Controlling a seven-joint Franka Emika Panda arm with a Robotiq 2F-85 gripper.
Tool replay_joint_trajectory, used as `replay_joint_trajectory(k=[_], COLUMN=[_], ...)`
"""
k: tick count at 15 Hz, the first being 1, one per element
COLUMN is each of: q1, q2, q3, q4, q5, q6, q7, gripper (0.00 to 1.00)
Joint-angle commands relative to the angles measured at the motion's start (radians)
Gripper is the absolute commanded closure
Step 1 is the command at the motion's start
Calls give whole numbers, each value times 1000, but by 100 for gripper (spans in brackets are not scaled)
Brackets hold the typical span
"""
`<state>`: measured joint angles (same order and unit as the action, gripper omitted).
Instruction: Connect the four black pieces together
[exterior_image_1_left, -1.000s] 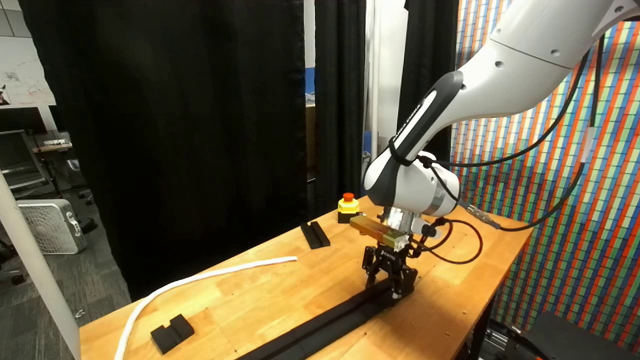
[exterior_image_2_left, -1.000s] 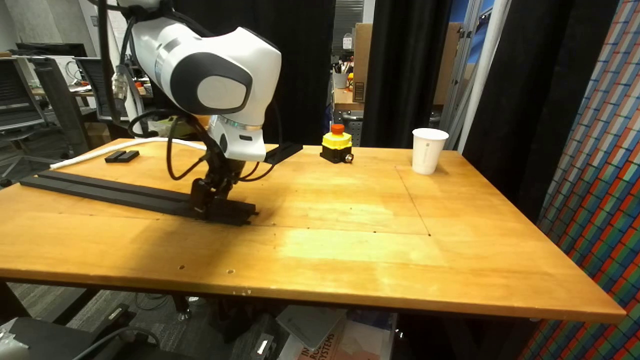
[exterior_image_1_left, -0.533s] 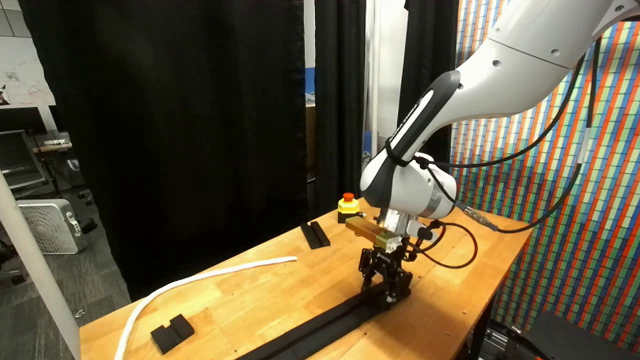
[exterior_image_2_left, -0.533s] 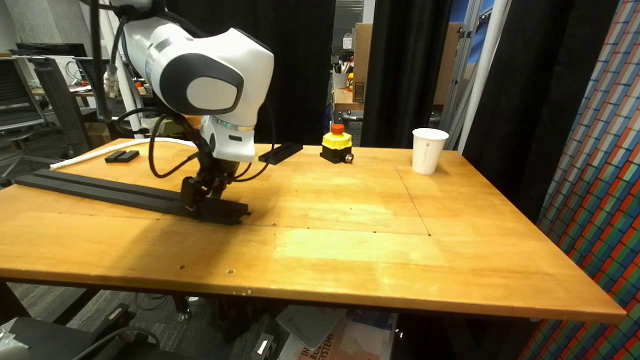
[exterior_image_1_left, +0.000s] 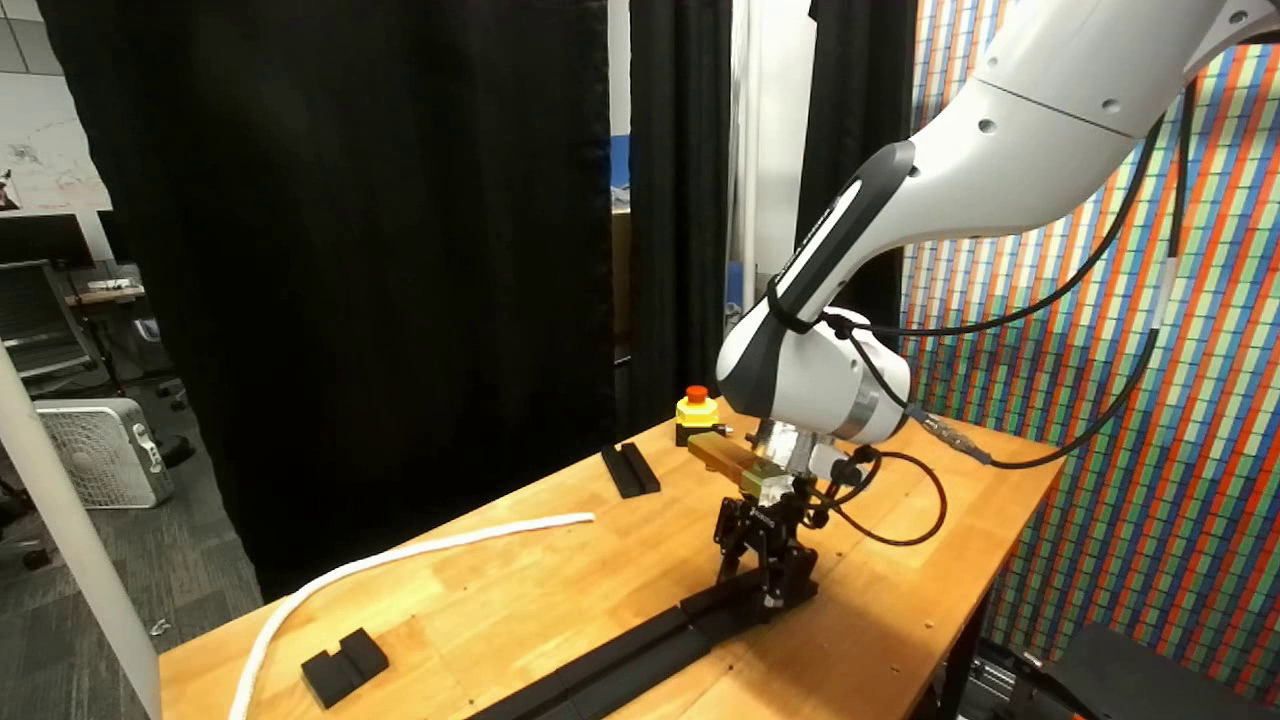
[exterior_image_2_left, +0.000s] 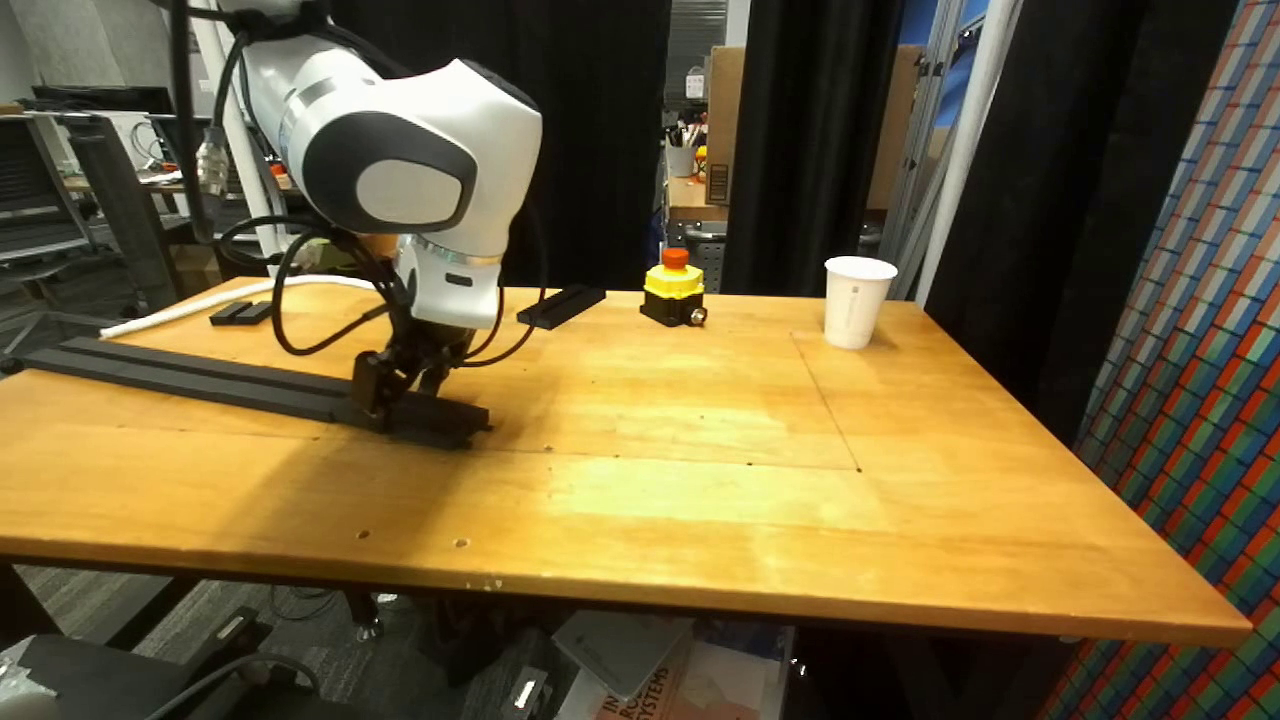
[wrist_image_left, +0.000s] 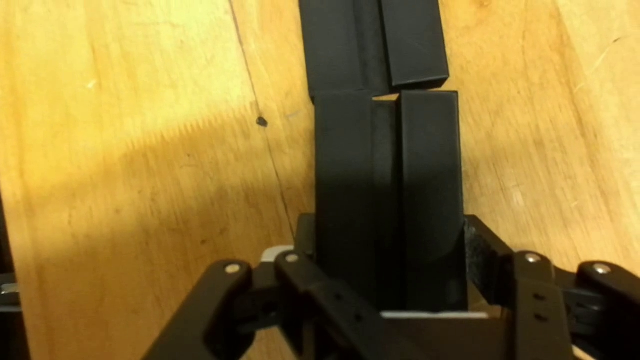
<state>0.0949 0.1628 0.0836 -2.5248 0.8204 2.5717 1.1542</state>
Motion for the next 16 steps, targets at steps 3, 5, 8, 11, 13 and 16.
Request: replay_joint_trajectory(k=[3,5,8,11,13,16], q1=[11,10,9,9,9,5], q2=[-8,-5,-2,2,6,14], q3=[-1,-4,-6,-10,-11,-9], q4=[-14,-12,-10,-6,-2,6], q5=[4,-10,-17,-46,-72,-96], q6=[30,28,28,27,35,48], q7=[7,6,1,4,-6,-31], gripper=[51,51,51,51,51,51])
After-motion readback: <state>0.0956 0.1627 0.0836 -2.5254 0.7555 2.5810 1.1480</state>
